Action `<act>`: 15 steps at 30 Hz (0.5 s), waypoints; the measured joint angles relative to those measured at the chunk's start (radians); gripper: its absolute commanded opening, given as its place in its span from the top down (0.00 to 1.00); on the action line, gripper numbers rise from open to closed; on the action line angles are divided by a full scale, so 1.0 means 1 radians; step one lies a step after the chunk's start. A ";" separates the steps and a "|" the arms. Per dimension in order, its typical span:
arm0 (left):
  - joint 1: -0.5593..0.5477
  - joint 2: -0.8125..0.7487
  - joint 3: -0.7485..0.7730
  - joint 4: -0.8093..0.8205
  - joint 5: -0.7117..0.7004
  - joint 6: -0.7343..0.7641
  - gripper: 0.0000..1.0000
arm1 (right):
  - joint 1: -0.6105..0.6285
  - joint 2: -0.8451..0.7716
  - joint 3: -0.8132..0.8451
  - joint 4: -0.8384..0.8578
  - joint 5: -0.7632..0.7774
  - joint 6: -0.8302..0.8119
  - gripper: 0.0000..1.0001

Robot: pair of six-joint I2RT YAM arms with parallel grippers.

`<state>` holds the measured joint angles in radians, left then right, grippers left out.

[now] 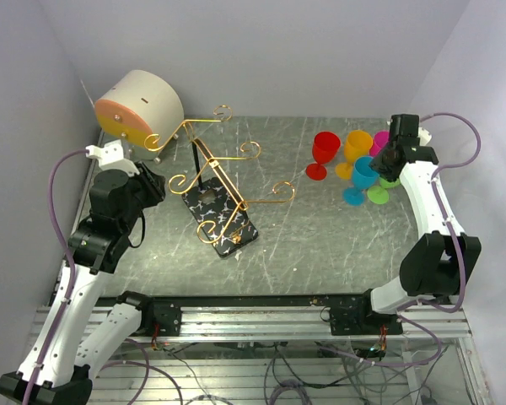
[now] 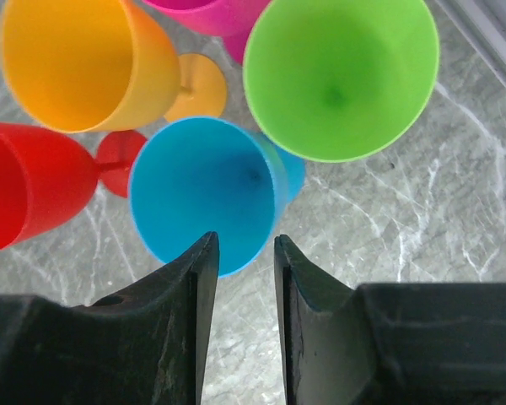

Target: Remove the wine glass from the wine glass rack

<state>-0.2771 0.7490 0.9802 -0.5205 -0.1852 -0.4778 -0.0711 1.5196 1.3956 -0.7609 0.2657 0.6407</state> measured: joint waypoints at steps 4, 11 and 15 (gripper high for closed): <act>0.000 -0.008 -0.015 0.003 -0.021 0.003 0.57 | 0.000 -0.057 -0.013 0.064 -0.082 -0.018 0.47; 0.000 -0.026 -0.089 0.011 -0.051 0.008 0.54 | 0.000 -0.333 -0.163 0.329 -0.356 -0.070 0.11; 0.000 -0.029 -0.099 0.014 -0.058 0.015 0.42 | 0.000 -0.463 -0.300 0.460 -0.467 -0.082 0.03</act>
<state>-0.2771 0.7200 0.8810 -0.5060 -0.2432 -0.4625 -0.0708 1.0569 1.0954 -0.3008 -0.2012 0.5587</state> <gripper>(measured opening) 0.513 0.948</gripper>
